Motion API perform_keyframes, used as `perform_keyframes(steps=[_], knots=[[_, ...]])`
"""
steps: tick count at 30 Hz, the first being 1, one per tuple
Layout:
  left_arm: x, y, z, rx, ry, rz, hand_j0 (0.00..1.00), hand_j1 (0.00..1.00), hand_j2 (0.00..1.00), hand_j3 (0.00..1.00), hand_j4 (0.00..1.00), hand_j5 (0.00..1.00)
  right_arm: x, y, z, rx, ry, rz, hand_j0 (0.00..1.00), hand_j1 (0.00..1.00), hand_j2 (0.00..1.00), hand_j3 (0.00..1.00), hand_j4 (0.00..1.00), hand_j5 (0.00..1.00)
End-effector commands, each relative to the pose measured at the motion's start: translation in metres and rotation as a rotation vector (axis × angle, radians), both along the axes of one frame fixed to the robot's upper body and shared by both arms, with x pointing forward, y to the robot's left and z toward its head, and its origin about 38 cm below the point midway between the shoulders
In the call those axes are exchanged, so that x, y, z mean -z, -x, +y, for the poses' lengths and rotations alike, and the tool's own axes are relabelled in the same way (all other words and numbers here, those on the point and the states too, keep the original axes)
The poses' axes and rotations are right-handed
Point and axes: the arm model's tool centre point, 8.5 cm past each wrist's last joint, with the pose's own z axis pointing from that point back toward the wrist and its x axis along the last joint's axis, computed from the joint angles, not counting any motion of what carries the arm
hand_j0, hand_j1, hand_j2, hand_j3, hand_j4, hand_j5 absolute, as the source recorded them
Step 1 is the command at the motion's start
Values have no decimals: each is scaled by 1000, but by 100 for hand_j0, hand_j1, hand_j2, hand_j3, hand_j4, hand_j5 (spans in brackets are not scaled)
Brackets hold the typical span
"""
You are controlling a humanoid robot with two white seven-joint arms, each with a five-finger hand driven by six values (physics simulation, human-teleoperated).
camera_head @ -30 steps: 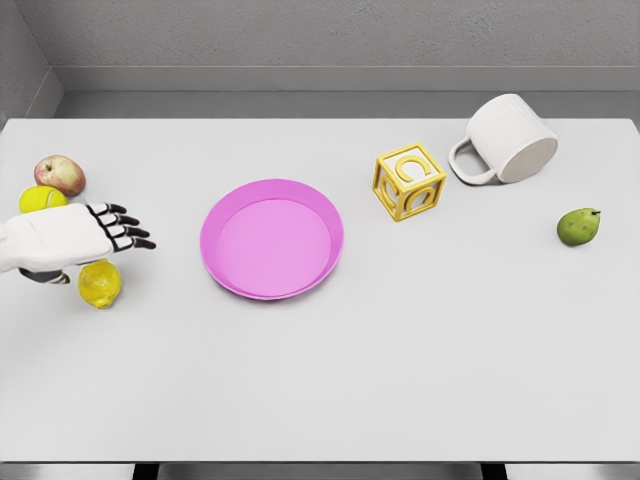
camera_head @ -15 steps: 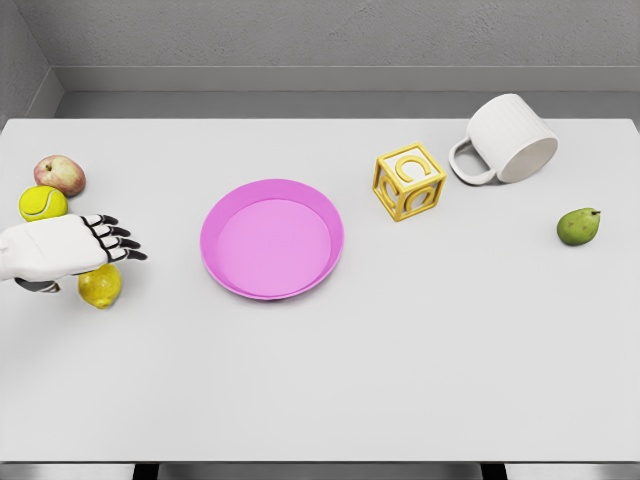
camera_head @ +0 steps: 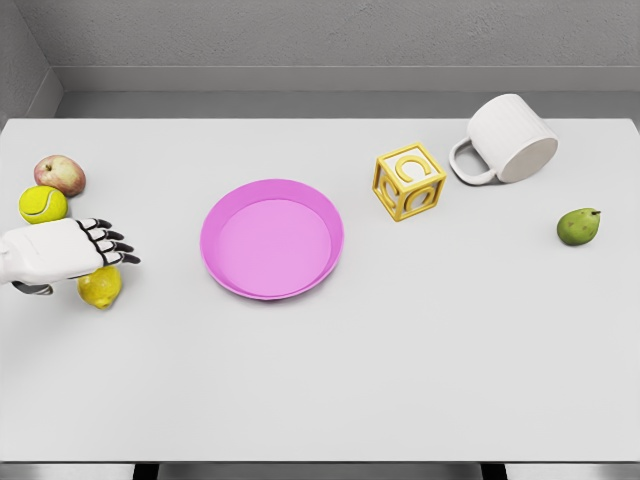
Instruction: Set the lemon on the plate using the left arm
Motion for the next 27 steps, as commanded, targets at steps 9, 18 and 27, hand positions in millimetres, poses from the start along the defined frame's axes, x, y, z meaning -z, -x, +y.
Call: perform_keyframes(steps=[9, 18, 27], knots=[[1, -2, -6, 3, 25, -6, 100, 100, 100, 100, 100, 100, 0, 0, 0, 0, 0, 0, 100, 100, 100, 100, 100, 100], [15, 0, -22, 25, 64, 18, 100, 100, 100, 100, 100, 100, 0, 0, 0, 0, 0, 0, 100, 100, 100, 100, 100, 100], [15, 1, -17, 20, 46, 22, 100, 100, 100, 100, 100, 100, 0, 0, 0, 0, 0, 0, 100, 100, 100, 100, 100, 100]])
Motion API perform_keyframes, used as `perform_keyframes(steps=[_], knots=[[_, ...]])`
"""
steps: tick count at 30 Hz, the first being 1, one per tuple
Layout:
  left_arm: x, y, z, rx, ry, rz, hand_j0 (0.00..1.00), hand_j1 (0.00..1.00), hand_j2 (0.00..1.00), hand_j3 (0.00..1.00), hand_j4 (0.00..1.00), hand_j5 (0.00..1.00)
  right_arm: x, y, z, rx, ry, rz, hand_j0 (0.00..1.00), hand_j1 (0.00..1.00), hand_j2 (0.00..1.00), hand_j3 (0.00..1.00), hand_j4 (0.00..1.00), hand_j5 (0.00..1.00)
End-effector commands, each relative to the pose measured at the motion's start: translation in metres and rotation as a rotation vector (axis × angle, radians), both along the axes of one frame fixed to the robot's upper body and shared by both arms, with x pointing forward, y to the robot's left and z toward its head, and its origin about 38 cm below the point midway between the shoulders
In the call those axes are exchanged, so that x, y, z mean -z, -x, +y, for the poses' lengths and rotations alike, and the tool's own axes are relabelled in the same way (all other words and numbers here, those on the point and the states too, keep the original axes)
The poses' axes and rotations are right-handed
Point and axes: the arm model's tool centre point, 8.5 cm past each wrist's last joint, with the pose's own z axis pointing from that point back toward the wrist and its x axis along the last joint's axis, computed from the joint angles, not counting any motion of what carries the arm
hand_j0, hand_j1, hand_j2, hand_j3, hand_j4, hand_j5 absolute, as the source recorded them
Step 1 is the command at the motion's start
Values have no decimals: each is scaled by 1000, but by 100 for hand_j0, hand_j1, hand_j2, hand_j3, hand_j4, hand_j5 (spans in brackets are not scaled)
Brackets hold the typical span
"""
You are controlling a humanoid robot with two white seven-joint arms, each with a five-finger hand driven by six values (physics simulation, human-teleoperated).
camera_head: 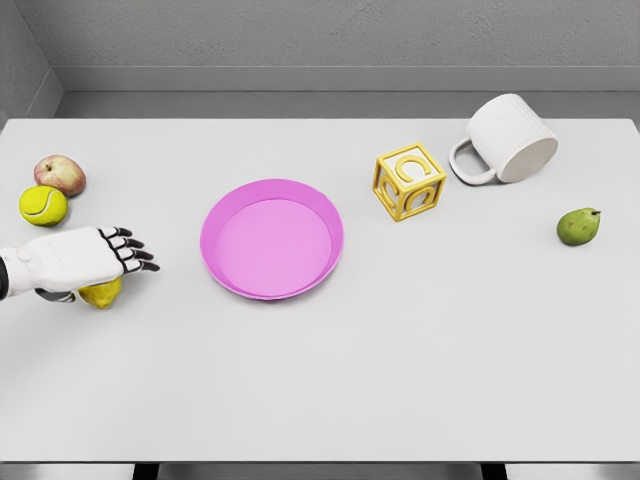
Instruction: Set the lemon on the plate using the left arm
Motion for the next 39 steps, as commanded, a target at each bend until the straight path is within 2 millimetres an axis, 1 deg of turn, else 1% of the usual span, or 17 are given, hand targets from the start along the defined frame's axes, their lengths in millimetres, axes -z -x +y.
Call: perform_keyframes(steps=[1, 2, 4, 6, 7, 10, 11, 13, 15, 18, 23, 26, 31, 33, 35, 37, 39], knots=[[2, 1, 0, 0, -2, 4, 100, 100, 100, 100, 100, 100, 0, 0, 0, 0, 0, 0, 100, 100, 100, 100, 100, 100], [6, 3, -1, 0, -1, 14, 100, 100, 100, 100, 100, 100, 0, 0, 0, 0, 0, 0, 100, 100, 100, 100, 100, 100], [6, 4, -1, 1, -2, 16, 100, 100, 100, 100, 100, 100, 0, 0, 0, 0, 0, 0, 100, 100, 100, 100, 100, 100], [11, 7, 0, 0, -5, 30, 97, 97, 97, 97, 97, 97, 0, -1, 0, 0, 0, -2, 100, 100, 100, 100, 100, 100], [10, 6, 1, -1, -8, 28, 94, 94, 94, 94, 94, 94, 0, 0, 0, 0, 0, 1, 100, 100, 100, 100, 100, 100], [7, 5, 3, -3, -11, 23, 81, 81, 81, 81, 81, 81, 0, 0, 0, 0, 0, 0, 100, 100, 100, 100, 100, 100], [5, 6, 7, -7, -26, 21, 79, 79, 79, 79, 79, 79, 0, 0, 0, 0, 0, 0, 100, 100, 100, 100, 100, 100], [2, 6, 12, -14, -37, 18, 79, 79, 79, 79, 79, 79, 0, 0, 0, 0, 0, 0, 100, 100, 100, 100, 100, 100], [3, 6, 12, -13, -37, 22, 79, 79, 79, 79, 79, 79, 0, 0, 0, 0, 0, 0, 100, 100, 100, 100, 100, 100], [4, 6, 11, -12, -36, 24, 75, 75, 75, 75, 75, 75, 0, 0, 0, 0, 0, 0, 100, 100, 100, 100, 100, 100], [10, 9, 7, -7, -25, 37, 75, 75, 75, 75, 75, 75, 0, 0, 0, 0, 0, 0, 100, 100, 100, 100, 100, 100], [10, 9, 7, -7, -25, 37, 74, 74, 74, 74, 74, 74, 0, -1, 0, 0, 0, -2, 100, 100, 100, 100, 100, 100], [9, 7, 14, -26, -28, 35, 64, 64, 64, 64, 64, 64, 0, -1, 0, 0, 0, -2, 100, 100, 100, 100, 100, 100], [14, 5, 18, -48, -22, 46, 64, 64, 64, 64, 64, 64, 0, -1, 0, 0, 0, -2, 100, 100, 100, 100, 100, 100], [13, 4, 18, -49, -18, 44, 63, 63, 63, 63, 63, 63, 0, -1, 0, 0, 0, -2, 100, 100, 100, 100, 100, 100], [15, 4, 16, -46, -14, 47, 58, 58, 58, 58, 58, 58, 0, 0, 0, 0, 0, 0, 100, 100, 100, 100, 100, 100], [14, 4, 17, -48, -13, 45, 58, 58, 58, 58, 58, 58, 0, -1, 0, 0, 0, -2, 100, 100, 100, 100, 100, 100]])
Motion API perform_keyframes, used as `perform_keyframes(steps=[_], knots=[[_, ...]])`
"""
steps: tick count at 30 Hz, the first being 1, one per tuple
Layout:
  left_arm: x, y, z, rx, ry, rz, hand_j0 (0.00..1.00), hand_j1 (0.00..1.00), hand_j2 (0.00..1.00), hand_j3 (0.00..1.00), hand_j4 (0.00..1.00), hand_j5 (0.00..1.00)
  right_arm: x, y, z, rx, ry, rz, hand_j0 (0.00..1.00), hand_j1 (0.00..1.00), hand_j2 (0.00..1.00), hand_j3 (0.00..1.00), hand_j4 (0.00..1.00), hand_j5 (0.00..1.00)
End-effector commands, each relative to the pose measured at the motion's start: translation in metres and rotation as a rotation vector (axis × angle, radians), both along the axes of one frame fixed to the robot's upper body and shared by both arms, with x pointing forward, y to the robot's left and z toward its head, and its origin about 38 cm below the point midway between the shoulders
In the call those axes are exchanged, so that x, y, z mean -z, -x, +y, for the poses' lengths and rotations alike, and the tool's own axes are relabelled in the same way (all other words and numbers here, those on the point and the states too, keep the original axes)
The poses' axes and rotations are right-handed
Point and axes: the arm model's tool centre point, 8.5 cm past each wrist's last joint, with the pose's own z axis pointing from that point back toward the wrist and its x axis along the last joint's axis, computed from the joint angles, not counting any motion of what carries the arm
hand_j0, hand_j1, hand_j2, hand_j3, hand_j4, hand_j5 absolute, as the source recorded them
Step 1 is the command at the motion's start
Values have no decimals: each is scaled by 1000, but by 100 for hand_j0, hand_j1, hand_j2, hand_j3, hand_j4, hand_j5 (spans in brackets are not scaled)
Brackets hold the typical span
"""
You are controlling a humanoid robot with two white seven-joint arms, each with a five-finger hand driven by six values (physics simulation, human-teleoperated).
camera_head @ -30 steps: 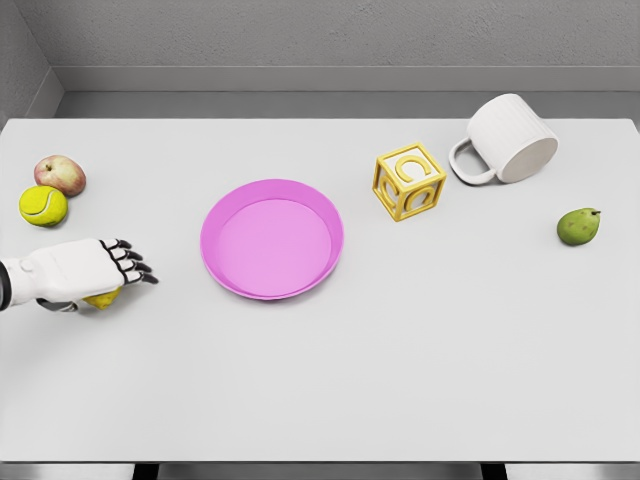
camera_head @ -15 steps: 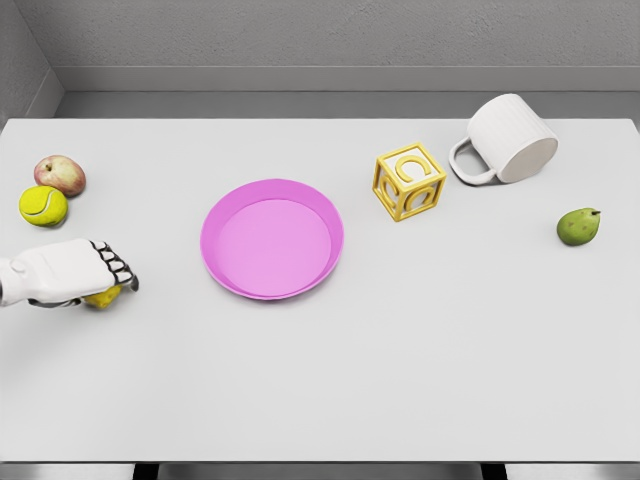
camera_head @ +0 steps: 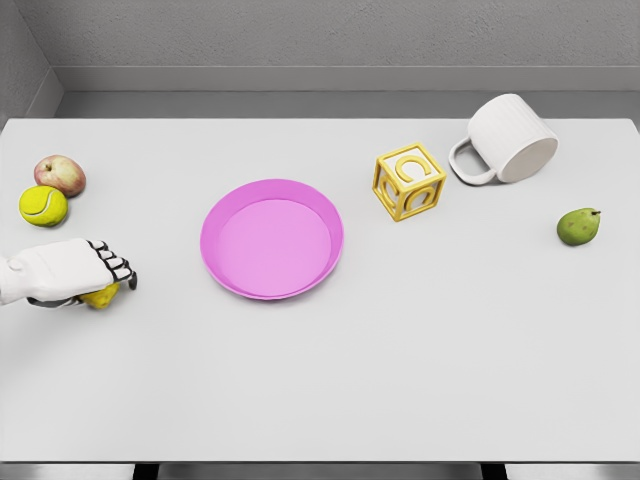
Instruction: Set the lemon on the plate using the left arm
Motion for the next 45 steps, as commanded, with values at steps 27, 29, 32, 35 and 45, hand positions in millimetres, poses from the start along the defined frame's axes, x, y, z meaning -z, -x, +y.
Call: perform_keyframes(steps=[27, 29, 32, 35, 45], knots=[[-30, -37, -75, 54, 330, -132, 58, 58, 58, 58, 58, 58, 0, 1, 0, 0, 0, 1, 100, 100, 100, 100, 100, 100], [-38, -47, -115, 117, 411, -156, 58, 58, 58, 58, 58, 58, 0, 1, 0, 0, 0, 1, 100, 100, 100, 100, 100, 100], [-57, -57, -187, 278, 463, -171, 58, 58, 58, 58, 58, 58, 0, 1, 0, 0, 0, 1, 100, 100, 100, 100, 100, 100], [-64, -58, -214, 325, 498, -180, 73, 73, 73, 73, 73, 73, 0, 1, 0, 0, 0, 1, 100, 100, 100, 100, 100, 100], [-74, -76, -88, -14, 593, -267, 100, 100, 100, 100, 100, 100, 0, 1, 0, 0, 0, 1, 100, 100, 100, 100, 100, 100]])
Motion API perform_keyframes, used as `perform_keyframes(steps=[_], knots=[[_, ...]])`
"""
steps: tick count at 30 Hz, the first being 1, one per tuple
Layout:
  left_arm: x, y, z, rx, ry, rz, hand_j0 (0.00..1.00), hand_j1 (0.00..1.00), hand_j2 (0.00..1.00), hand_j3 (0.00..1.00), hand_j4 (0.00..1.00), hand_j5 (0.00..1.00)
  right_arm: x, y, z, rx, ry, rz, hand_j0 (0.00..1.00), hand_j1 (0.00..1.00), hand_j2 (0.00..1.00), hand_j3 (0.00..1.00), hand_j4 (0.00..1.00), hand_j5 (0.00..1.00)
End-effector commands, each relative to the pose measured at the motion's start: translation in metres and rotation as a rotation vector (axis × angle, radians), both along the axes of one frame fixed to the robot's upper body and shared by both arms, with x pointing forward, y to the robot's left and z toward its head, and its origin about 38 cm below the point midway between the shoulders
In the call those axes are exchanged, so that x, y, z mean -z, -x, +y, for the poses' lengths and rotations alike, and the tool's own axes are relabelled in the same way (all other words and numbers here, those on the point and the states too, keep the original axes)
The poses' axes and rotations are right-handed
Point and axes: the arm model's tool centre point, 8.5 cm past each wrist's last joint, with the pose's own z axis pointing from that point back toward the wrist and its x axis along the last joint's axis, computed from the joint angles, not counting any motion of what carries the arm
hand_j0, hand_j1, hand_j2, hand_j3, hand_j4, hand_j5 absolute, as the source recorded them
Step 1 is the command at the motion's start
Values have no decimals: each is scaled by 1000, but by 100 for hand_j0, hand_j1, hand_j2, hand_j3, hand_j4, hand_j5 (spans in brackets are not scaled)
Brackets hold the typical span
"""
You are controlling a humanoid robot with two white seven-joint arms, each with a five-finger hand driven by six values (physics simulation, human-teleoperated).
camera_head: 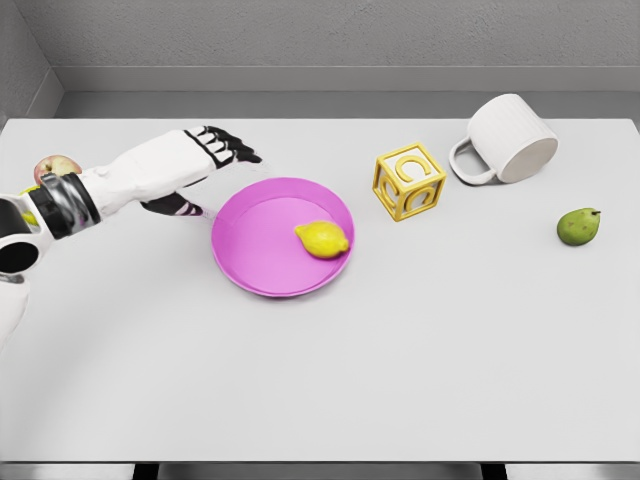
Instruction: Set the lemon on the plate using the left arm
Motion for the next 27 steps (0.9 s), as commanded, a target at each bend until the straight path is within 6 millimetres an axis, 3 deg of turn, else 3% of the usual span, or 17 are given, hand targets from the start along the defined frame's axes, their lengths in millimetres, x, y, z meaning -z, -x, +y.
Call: perform_keyframes(steps=[1, 9, 11, 13, 27], knots=[[-9, -2, 21, -48, 13, -14, 100, 100, 100, 100, 100, 100, 0, 0, 0, 0, 0, 0, 100, 100, 100, 100, 100, 100], [-12, -1, 32, -63, -13, -16, 100, 100, 100, 100, 100, 100, 0, 1, 0, 0, 0, 1, 100, 100, 100, 100, 100, 100], [-12, 4, 60, -127, -16, -15, 100, 100, 100, 100, 100, 100, 0, 1, 0, 0, 0, 1, 100, 100, 100, 100, 100, 100], [-13, 7, 72, -150, -34, -15, 100, 100, 100, 100, 100, 100, 0, 1, 0, 0, 0, 1, 100, 100, 100, 100, 100, 100], [-13, 10, 77, -155, -28, -8, 100, 100, 100, 100, 100, 100, 0, 0, 0, 0, 0, 0, 100, 100, 100, 100, 100, 100]])
